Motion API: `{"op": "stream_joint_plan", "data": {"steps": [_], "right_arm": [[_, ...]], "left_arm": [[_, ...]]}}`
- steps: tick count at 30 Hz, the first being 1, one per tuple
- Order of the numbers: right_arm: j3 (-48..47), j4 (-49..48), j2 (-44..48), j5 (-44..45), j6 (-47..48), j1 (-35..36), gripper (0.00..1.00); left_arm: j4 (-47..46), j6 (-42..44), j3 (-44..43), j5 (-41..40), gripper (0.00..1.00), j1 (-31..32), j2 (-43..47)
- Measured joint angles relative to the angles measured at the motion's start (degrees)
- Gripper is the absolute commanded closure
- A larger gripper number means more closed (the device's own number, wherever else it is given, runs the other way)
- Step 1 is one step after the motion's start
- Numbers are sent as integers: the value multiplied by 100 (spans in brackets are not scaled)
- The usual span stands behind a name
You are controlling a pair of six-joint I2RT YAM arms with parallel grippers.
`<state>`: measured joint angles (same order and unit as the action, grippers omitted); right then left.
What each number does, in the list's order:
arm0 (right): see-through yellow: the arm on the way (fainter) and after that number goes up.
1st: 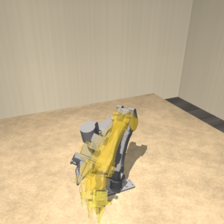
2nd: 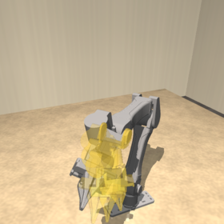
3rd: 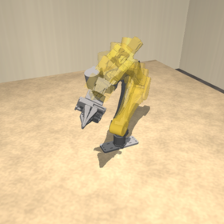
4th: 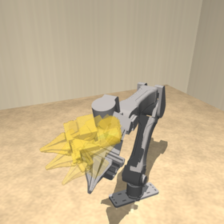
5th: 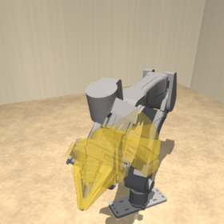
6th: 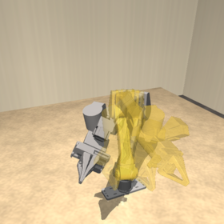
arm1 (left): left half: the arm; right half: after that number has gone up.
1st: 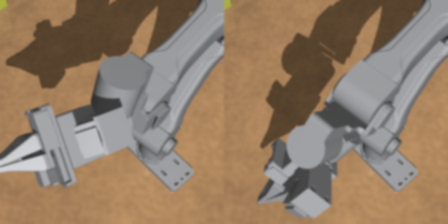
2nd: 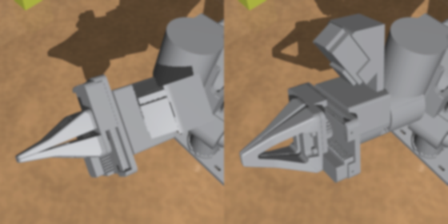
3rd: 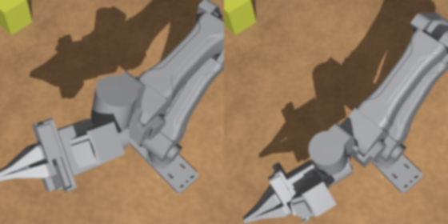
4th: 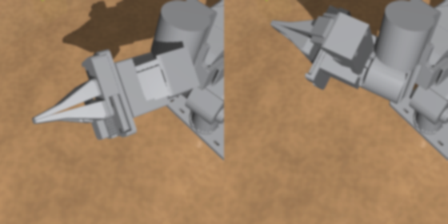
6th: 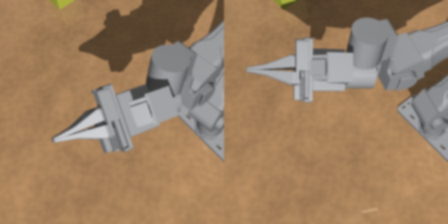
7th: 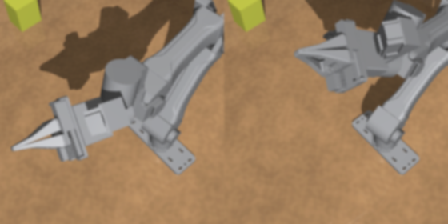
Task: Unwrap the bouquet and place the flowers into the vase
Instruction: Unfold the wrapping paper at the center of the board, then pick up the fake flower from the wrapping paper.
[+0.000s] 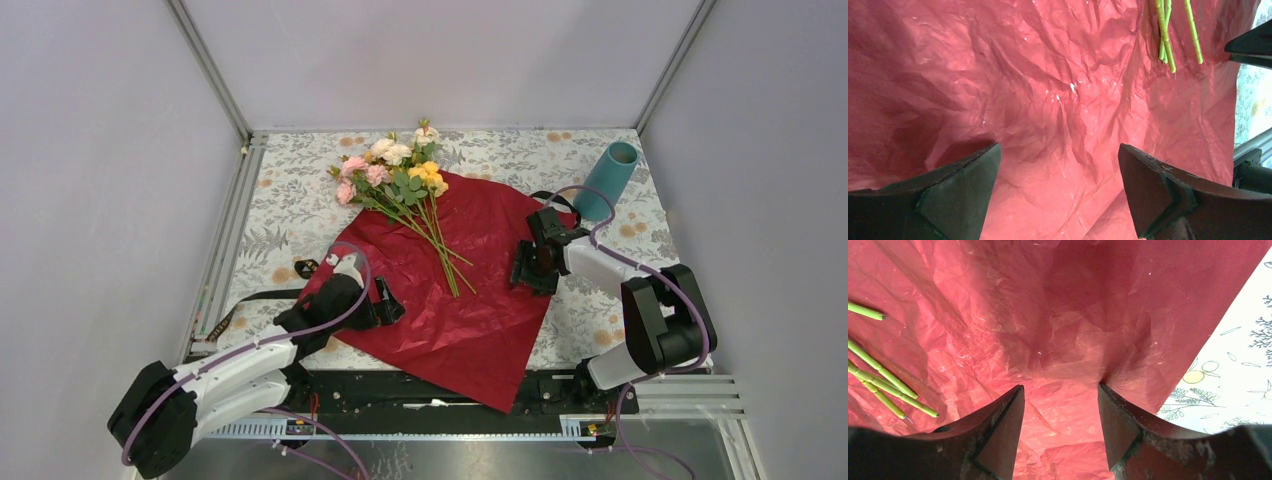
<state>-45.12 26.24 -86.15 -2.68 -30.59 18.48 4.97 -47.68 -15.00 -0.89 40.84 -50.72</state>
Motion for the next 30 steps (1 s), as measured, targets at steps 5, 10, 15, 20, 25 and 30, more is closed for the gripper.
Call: {"op": "stream_joint_plan", "data": {"steps": [5, 10, 15, 20, 25, 30], "right_arm": [[0, 57, 79, -46, 90, -17, 33], [-42, 271, 691, -162, 264, -17, 33], [-319, 319, 1252, -496, 380, -17, 35], [-369, 334, 1598, -708, 378, -17, 37], [-369, 372, 1851, -804, 376, -17, 37], [-361, 380, 2094, -938, 354, -17, 37]], "left_arm": [[531, 74, -107, 24, 1, -184, 236], [1305, 326, -922, 140, 1, -431, 337], [1300, 437, -1915, 205, 2, -671, 181], [765, 385, -2695, 240, 14, -713, -772], [343, 306, -3403, 238, 27, -710, -2168], [-42, 151, -3801, 46, 38, -710, -3099]]}}
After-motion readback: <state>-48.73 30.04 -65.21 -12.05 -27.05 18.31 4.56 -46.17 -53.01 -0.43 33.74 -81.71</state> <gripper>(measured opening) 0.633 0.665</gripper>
